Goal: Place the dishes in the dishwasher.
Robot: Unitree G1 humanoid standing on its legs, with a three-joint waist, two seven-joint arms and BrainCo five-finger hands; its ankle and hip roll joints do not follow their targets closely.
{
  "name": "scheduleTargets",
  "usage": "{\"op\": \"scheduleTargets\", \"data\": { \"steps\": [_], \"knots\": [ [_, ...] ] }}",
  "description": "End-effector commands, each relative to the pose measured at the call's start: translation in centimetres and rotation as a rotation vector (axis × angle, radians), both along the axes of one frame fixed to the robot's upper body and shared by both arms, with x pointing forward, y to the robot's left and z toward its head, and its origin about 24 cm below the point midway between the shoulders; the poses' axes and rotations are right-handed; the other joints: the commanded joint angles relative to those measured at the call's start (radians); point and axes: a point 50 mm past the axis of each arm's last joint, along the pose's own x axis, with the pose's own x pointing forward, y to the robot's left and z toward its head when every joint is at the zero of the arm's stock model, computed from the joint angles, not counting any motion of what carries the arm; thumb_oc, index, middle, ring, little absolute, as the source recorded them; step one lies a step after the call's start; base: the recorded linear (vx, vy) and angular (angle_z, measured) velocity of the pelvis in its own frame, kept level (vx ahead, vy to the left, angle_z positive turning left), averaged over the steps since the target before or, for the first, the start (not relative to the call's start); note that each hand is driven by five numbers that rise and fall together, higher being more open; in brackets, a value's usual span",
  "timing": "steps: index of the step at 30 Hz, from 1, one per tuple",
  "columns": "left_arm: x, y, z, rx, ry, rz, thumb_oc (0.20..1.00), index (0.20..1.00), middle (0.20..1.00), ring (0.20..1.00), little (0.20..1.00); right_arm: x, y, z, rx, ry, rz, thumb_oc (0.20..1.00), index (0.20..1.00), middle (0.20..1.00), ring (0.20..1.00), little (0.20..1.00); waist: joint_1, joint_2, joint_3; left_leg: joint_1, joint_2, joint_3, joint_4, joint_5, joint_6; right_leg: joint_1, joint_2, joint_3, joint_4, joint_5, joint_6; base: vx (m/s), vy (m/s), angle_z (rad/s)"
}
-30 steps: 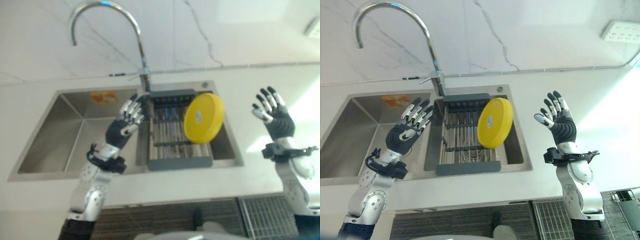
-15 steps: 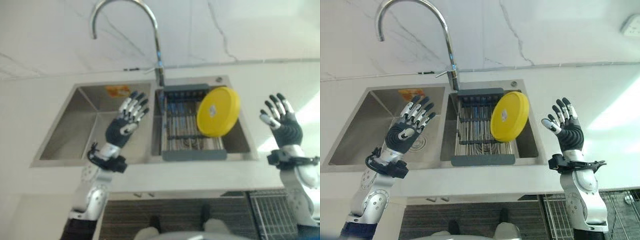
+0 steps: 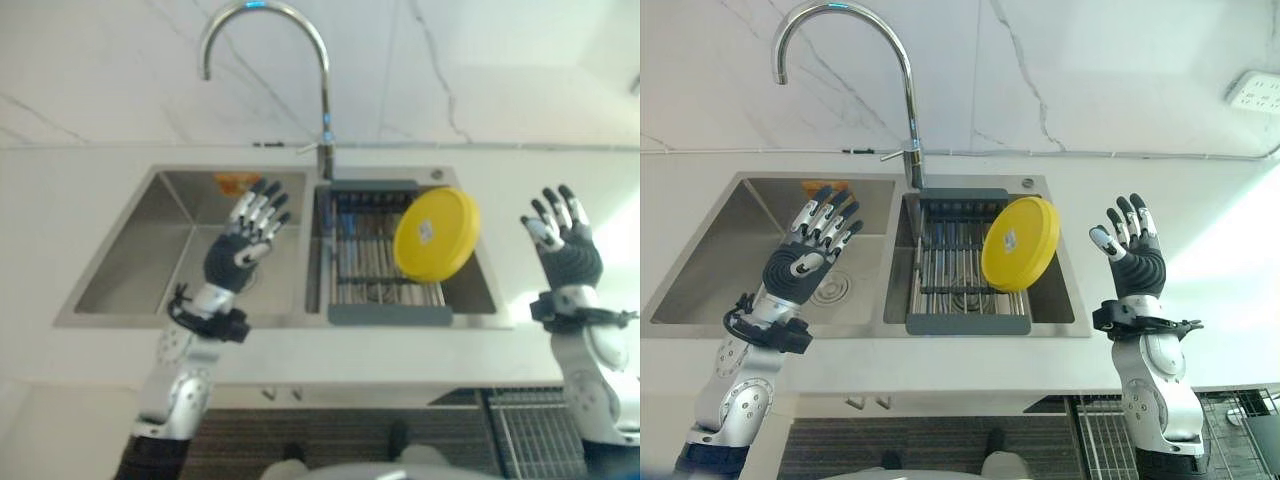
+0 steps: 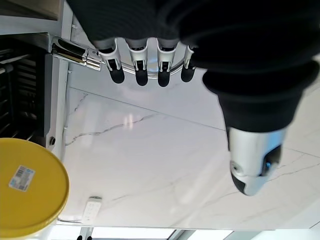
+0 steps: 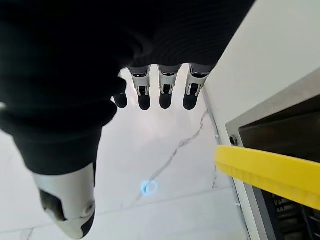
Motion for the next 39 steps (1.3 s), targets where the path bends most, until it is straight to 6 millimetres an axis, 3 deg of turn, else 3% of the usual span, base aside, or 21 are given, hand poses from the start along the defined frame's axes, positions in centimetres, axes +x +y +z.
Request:
{"op": "scheduleTargets", "data": {
  "steps": [1, 17, 39],
  "knots": [
    [-0.1, 0.8, 2.5, 0.066, -0.139, 0.039, 1.0, 1.0, 1.0, 1.0, 1.0, 0.6, -0.2, 2.2, -0.013, -0.1, -0.011, 1.0, 1.0, 1.0, 1.0, 1.0, 0.017, 0.008, -0.019, 0.046, 0.031, 0.006, 0.007, -0.109, 0.001, 0.015, -0.058, 0.005, 0.049, -0.082, 0.078, 0.0, 0.001, -0.13],
    [0.4, 0.5, 1.8, 0.071, -0.102, 0.026, 1.0, 1.0, 1.0, 1.0, 1.0, 2.6, -0.1, -1.5, 0.034, 0.153, 0.06, 1.0, 1.0, 1.0, 1.0, 1.0, 0.044, -0.001, -0.034, 0.051, 0.033, 0.004, 0.007, -0.105, -0.007, 0.058, -0.055, -0.012, 0.016, -0.082, 0.076, 0.01, -0.001, -0.02],
    [0.8, 0.5, 1.6, 0.095, -0.086, 0.013, 1.0, 1.0, 1.0, 1.0, 1.0, 3.9, 0.5, -2.4, -0.003, 0.243, 0.156, 1.0, 1.0, 1.0, 1.0, 1.0, 0.067, -0.001, -0.043, 0.054, 0.033, -0.001, 0.007, -0.102, -0.012, 0.077, -0.061, -0.026, 0.007, -0.083, 0.078, 0.0, 0.0, 0.0]
  ]
}}
